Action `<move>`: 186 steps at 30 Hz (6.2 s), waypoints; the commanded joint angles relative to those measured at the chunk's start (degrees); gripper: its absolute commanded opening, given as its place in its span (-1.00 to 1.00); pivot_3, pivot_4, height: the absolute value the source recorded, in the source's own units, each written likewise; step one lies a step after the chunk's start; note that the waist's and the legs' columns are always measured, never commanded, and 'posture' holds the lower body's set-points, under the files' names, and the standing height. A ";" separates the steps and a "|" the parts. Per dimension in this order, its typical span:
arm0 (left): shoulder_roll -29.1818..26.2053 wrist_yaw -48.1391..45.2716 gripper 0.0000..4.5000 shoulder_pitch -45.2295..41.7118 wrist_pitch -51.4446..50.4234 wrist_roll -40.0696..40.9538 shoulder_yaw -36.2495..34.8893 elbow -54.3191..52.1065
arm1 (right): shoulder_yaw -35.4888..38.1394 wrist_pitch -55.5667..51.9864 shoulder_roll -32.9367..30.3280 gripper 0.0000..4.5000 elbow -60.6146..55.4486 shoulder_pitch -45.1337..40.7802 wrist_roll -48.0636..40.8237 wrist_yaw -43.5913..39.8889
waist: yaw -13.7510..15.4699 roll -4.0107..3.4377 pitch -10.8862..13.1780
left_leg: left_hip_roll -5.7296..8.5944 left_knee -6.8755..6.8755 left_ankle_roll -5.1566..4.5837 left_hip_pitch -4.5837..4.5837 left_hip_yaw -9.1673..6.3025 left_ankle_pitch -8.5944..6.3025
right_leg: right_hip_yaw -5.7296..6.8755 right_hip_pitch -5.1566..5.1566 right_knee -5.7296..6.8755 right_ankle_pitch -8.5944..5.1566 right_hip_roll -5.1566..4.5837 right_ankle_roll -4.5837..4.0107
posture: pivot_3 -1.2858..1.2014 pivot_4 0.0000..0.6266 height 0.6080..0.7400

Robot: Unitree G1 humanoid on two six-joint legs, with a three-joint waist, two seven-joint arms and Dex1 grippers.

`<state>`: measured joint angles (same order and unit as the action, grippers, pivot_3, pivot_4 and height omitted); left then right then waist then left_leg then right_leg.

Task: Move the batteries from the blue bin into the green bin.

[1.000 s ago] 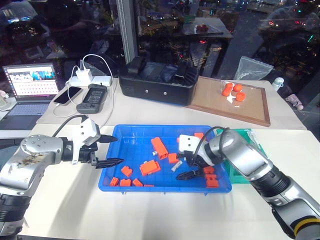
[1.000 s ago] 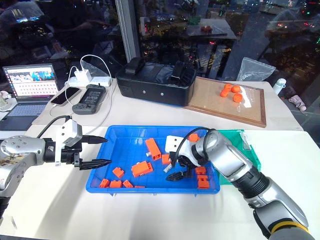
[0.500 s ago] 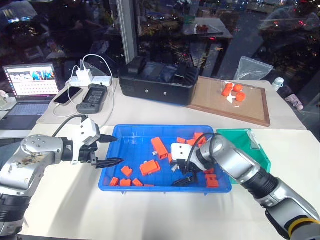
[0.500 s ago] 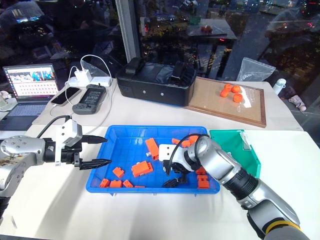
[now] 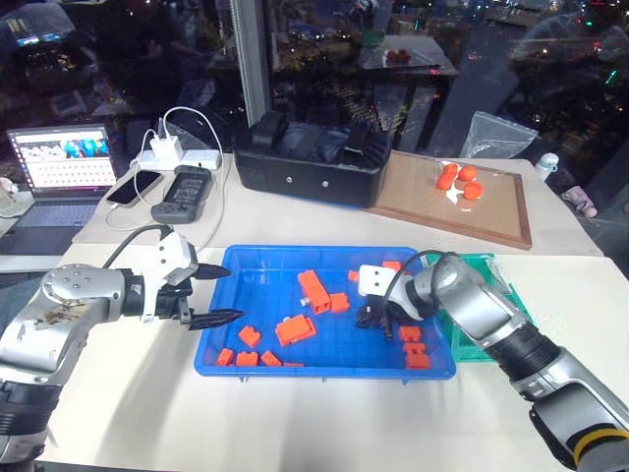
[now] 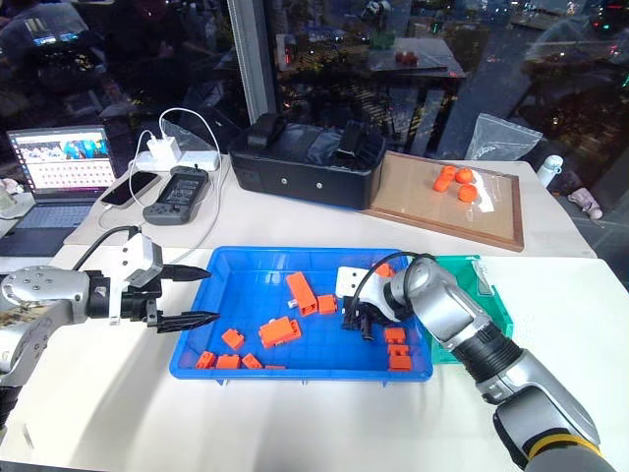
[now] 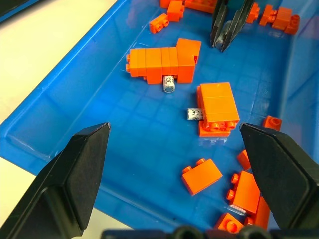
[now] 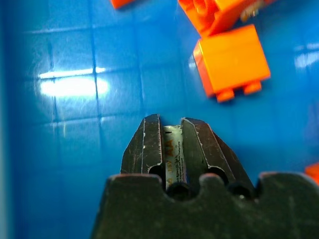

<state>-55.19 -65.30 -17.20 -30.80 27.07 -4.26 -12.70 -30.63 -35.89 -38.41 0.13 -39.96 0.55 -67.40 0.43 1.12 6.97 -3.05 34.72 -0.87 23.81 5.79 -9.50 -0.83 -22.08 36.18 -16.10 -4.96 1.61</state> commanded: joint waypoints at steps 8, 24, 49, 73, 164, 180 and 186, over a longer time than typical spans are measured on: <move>2.19 -1.75 1.00 -6.01 3.04 -0.64 1.57 3.34 | 18.74 -8.93 -4.63 -0.90 -9.51 -6.75 -12.35 -1.55 | -0.05 -0.02 0.01 | -0.01 -0.02 0.00 0.10 -0.10 0.00 | -0.04 0.01 0.03 0.00 0.03 0.00 | 0.03 -0.52 0.93; 8.56 -1.91 1.00 -13.66 0.60 5.81 -0.21 5.95 | 26.14 -3.73 -23.21 -0.90 -1.00 4.91 -8.80 1.85 | -1.31 -0.15 -0.05 | 0.00 -0.02 -0.02 0.21 0.13 0.00 | -0.16 0.08 -0.02 0.02 0.06 0.06 | 0.03 -0.52 0.93; 2.97 2.47 1.00 -6.81 1.54 0.86 -4.32 6.22 | 15.48 -3.43 0.30 0.98 -0.69 -11.16 -7.97 5.50 | -1.79 -0.23 -0.05 | -0.56 0.01 -0.01 0.14 0.03 0.01 | -0.43 -0.03 0.01 0.22 0.77 -0.25 | 0.03 -0.52 0.93; 1.11 4.70 1.00 0.39 -1.48 3.06 -8.98 -1.04 | 13.18 -26.91 33.99 0.75 9.88 -9.21 -2.23 41.64 | -1.46 -0.15 -0.10 | -0.86 -0.04 0.45 0.24 0.40 0.27 | 0.04 -0.27 0.49 0.26 0.71 -0.61 | 0.03 -0.52 0.93; 8.55 -0.80 1.00 -12.80 1.59 3.99 -0.79 6.11 | 19.99 -29.75 -1.88 -0.89 -10.87 -10.31 -13.85 21.87 | -0.25 -0.05 -0.12 | -0.83 -0.22 0.43 0.33 0.40 0.27 | 0.06 -0.20 -0.09 0.25 0.71 -0.58 | 0.03 -0.52 0.93; 9.83 -8.83 1.00 -16.73 -2.88 8.47 1.57 6.80 | 21.96 -28.50 -15.98 -0.15 -10.83 6.25 -12.99 22.21 | -1.23 -0.05 -0.11 | -0.85 -0.29 0.39 0.25 0.39 0.26 | -0.13 -0.19 -0.11 0.23 0.85 -0.55 | 0.03 -0.52 0.93; 7.63 -6.55 1.00 -16.46 -0.89 3.82 0.93 10.13 | 22.47 -28.27 -14.37 0.75 -11.68 -0.09 -14.04 22.00 | -1.15 -0.09 -0.08 | -0.84 -0.23 0.39 0.27 0.39 0.26 | -0.14 -0.19 -0.11 0.23 0.83 -0.53 | 0.03 -0.52 0.93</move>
<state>-46.12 -72.66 -33.16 -32.90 31.98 -2.02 -2.95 -9.95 -65.18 -53.32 -9.00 -36.72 -12.59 -44.91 -0.71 1.03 6.88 -3.90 34.49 -0.48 24.08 6.18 -9.25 -0.97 -22.28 36.08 -15.87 -4.13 1.08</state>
